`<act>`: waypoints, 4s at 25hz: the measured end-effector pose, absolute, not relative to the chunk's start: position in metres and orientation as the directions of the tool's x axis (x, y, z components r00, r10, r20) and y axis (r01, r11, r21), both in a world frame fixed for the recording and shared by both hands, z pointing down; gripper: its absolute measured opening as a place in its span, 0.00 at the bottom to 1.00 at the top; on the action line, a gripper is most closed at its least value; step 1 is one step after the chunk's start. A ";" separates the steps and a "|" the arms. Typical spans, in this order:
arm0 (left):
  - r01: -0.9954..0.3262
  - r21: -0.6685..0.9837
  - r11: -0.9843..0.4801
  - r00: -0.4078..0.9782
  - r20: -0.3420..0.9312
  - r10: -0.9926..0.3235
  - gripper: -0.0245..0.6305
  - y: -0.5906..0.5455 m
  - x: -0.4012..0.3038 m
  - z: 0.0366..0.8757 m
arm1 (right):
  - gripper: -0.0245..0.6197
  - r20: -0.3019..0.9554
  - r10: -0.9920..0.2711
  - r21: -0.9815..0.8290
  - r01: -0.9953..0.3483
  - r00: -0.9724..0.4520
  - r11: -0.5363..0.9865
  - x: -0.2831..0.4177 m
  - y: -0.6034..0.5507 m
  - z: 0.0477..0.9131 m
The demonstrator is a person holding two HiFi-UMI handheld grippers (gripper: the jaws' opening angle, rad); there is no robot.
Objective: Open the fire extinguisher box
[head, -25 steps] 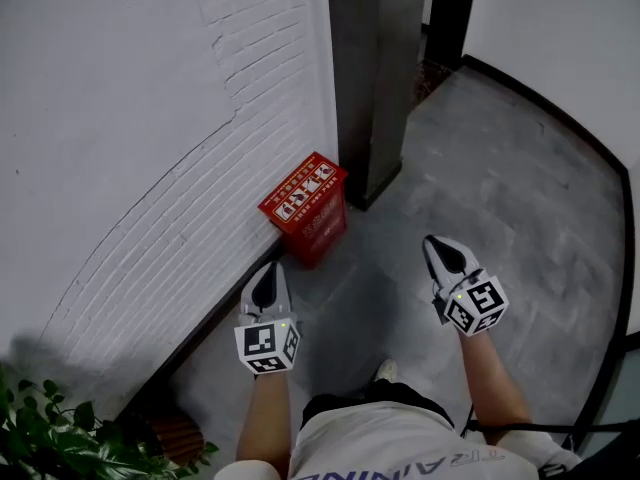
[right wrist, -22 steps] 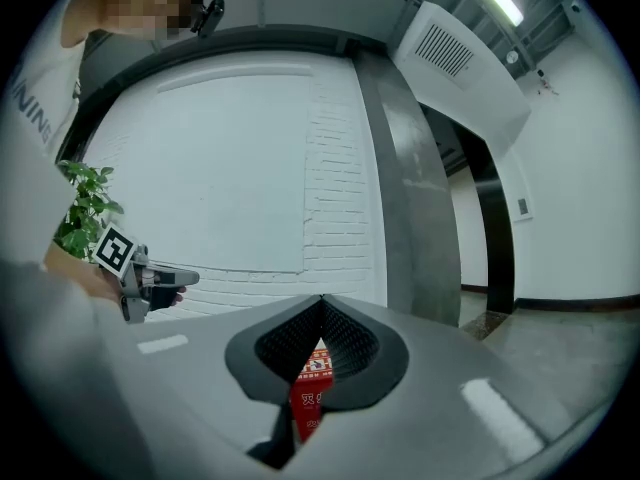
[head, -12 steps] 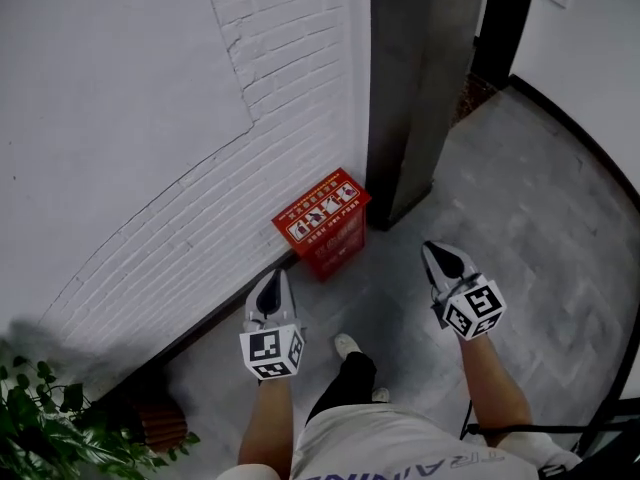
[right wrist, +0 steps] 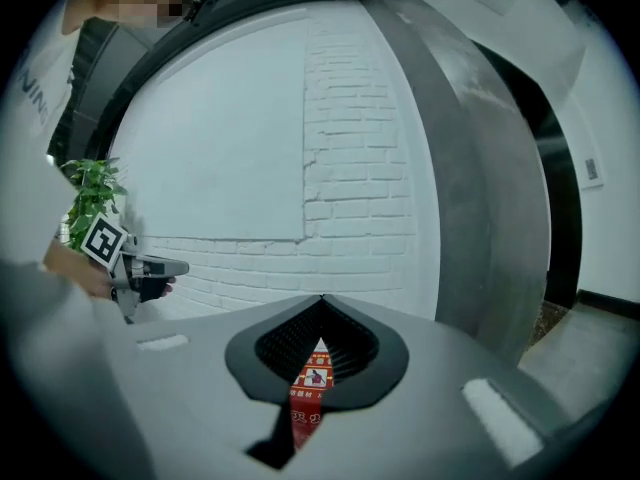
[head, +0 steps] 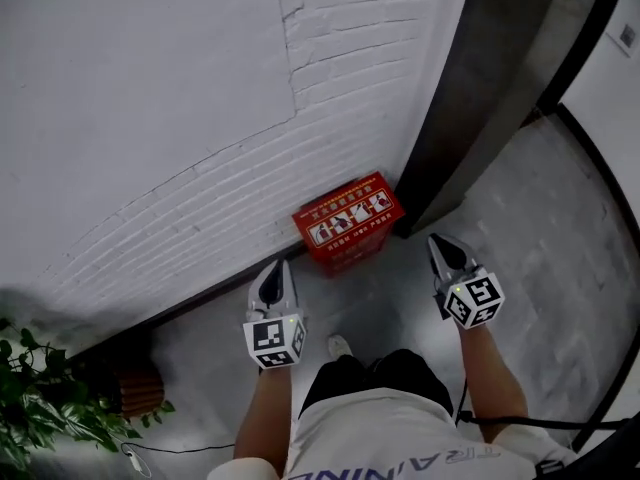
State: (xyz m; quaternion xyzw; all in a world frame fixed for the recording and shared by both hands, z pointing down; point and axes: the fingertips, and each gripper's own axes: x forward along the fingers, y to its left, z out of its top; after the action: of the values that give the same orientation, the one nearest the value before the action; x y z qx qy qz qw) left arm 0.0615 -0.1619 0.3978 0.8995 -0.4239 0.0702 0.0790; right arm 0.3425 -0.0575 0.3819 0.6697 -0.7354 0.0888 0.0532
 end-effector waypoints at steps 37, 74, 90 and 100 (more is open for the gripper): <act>-0.943 0.113 -0.313 0.329 0.451 -0.829 0.05 -0.176 0.123 0.694 | 0.04 0.515 -0.762 -0.233 -0.919 -0.394 0.318 0.399 -0.184 0.767; -0.949 0.123 -0.290 0.314 0.444 -0.839 0.05 -0.188 0.129 0.703 | 0.04 0.368 -0.824 -0.219 -0.902 -0.430 0.372 0.394 -0.232 0.697; -0.948 0.122 -0.293 0.317 0.392 -0.863 0.05 -0.196 0.132 0.661 | 0.04 0.220 -0.876 -0.214 -0.897 -0.429 0.386 0.394 -0.317 0.609; -0.951 0.143 -0.273 0.307 0.349 -0.886 0.05 -0.196 0.122 0.640 | 0.04 0.192 -0.883 -0.213 -0.897 -0.428 0.388 0.395 -0.371 0.589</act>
State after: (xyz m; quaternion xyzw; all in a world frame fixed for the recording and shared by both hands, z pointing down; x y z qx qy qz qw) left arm 0.1223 -0.1964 0.6400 0.7916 -0.5801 0.1002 0.1638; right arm 0.3945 -0.3710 0.5886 0.5343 -0.8328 0.1429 0.0234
